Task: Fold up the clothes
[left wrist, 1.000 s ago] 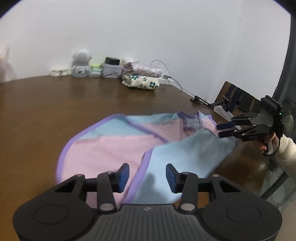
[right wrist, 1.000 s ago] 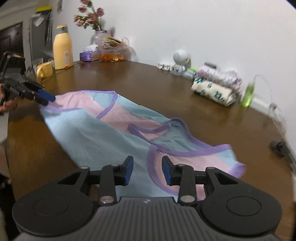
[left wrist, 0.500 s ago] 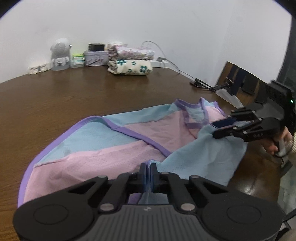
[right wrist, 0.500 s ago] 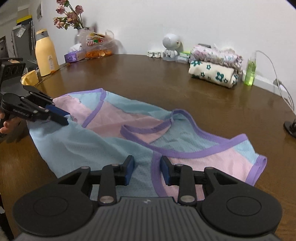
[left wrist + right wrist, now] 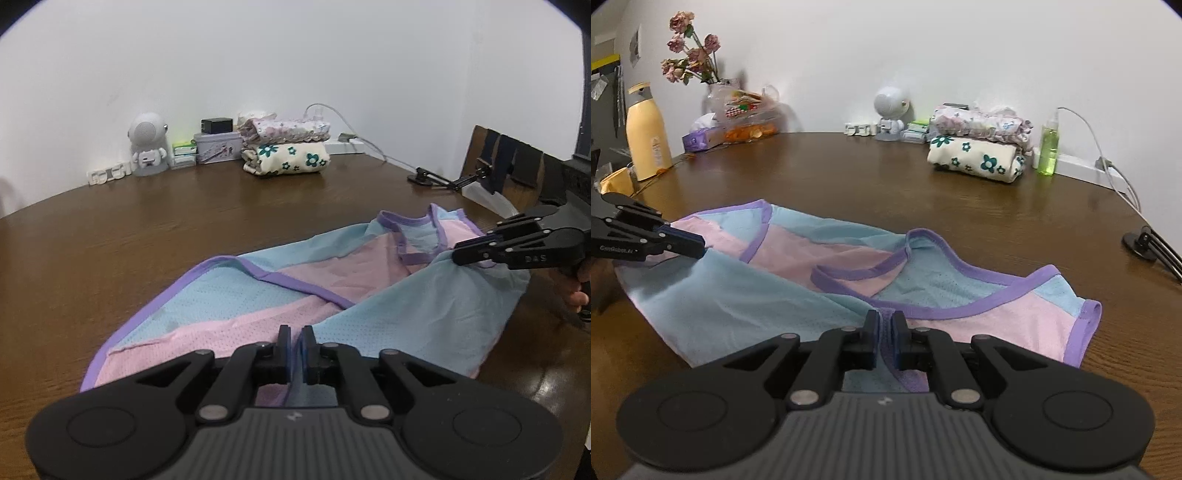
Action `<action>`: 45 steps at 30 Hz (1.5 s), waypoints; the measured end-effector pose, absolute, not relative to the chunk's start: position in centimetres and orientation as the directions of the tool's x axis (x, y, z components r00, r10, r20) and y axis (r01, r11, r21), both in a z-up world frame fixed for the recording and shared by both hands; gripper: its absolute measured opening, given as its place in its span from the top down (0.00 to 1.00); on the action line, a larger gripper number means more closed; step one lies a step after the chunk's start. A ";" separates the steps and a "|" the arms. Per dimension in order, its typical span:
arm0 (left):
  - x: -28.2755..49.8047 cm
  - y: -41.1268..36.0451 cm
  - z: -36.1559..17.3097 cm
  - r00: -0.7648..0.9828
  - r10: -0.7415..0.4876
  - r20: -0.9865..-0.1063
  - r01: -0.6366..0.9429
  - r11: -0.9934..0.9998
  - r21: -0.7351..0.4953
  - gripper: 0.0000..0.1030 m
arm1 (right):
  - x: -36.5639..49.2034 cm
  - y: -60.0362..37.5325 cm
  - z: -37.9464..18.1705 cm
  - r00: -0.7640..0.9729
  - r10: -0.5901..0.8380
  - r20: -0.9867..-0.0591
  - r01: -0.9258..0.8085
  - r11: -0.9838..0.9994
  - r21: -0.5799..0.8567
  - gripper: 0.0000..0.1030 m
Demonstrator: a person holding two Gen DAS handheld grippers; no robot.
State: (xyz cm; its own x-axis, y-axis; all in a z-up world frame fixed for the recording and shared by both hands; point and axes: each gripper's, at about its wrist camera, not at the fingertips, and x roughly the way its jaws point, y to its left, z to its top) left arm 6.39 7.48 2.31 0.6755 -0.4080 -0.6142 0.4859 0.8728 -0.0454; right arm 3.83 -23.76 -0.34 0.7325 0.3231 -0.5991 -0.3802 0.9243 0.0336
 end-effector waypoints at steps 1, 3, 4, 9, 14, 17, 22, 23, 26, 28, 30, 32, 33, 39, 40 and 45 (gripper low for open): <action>6.5 7.8 2.2 0.679 -0.398 -0.617 0.471 0.881 -0.050 0.80 | 3.7 -23.6 -0.4 0.740 0.312 -0.596 -0.372 0.928 0.024 0.90; 5.8 8.8 2.7 0.682 -0.402 -0.611 0.459 0.886 -0.070 0.79 | 3.3 -23.3 0.0 0.759 0.285 -0.586 -0.362 0.932 -0.016 0.82; 5.1 9.6 3.2 0.685 -0.410 -0.603 0.458 0.885 -0.081 0.77 | 3.1 -23.2 0.2 0.769 0.271 -0.580 -0.357 0.933 -0.037 0.76; 1.1 13.2 4.2 0.700 -0.408 -0.586 0.433 0.895 -0.106 0.57 | 0.1 -25.0 2.4 0.740 0.371 -0.561 -0.482 0.875 -0.057 0.73; -1.6 14.8 3.3 0.683 -0.395 -0.614 0.407 0.904 -0.129 0.62 | -1.5 -27.0 2.1 0.744 0.310 -0.591 -0.436 0.897 -0.078 0.73; -2.6 15.2 3.0 0.677 -0.416 -0.607 0.419 0.896 -0.147 0.62 | -3.2 -29.6 2.1 0.773 0.293 -0.562 -0.376 0.926 -0.034 0.73; -2.9 16.1 2.1 0.689 -0.391 -0.611 0.371 0.914 -0.167 0.66 | -5.7 -32.3 1.3 0.805 0.218 -0.551 -0.262 0.965 -0.001 0.70; -2.9 16.5 2.0 0.695 -0.389 -0.605 0.352 0.917 -0.186 0.66 | -5.8 -32.6 0.9 0.805 0.202 -0.558 -0.247 0.969 -0.005 0.70; -3.2 17.5 2.2 0.707 -0.387 -0.592 0.307 0.922 -0.236 0.66 | -5.9 -32.8 0.1 0.802 0.160 -0.576 -0.205 0.979 -0.013 0.69; -3.8 17.6 2.5 0.715 -0.384 -0.584 0.306 0.923 -0.231 0.65 | -5.9 -32.9 -0.2 0.805 0.141 -0.577 -0.180 0.984 -0.011 0.65; -4.2 17.6 2.8 0.721 -0.380 -0.580 0.306 0.925 -0.226 0.65 | -5.9 -33.2 -0.3 0.814 0.125 -0.568 -0.155 0.988 -0.004 0.59; -4.5 17.6 2.8 0.722 -0.377 -0.580 0.303 0.926 -0.226 0.65 | -6.1 -33.8 -0.2 0.830 0.115 -0.546 -0.130 0.991 0.011 0.46; -4.5 17.5 2.7 0.721 -0.376 -0.582 0.301 0.926 -0.226 0.65 | -6.1 -34.3 -0.2 0.831 0.126 -0.541 -0.121 0.992 0.044 0.46; -3.8 17.2 2.2 0.716 -0.366 -0.595 0.284 0.931 -0.231 0.78 | -5.5 -34.5 -1.4 0.793 0.179 -0.582 -0.117 0.983 0.142 0.61; -3.7 17.1 2.1 0.714 -0.356 -0.603 0.280 0.934 -0.219 0.92 | -5.4 -34.3 -1.5 0.794 0.183 -0.579 -0.118 0.982 0.148 0.73; -4.0 17.7 1.8 0.723 -0.337 -0.603 0.286 0.941 -0.182 0.97 | -5.4 -33.5 -1.4 0.792 0.197 -0.578 -0.147 0.980 0.133 0.93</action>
State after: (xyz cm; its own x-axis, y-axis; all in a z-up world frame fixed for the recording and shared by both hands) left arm -3.98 17.66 1.85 0.7233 -0.3365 -0.6029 0.2858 0.9408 -0.1823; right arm -5.42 -33.51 -1.38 0.7919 0.1969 -0.5781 -0.1467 0.9802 0.1329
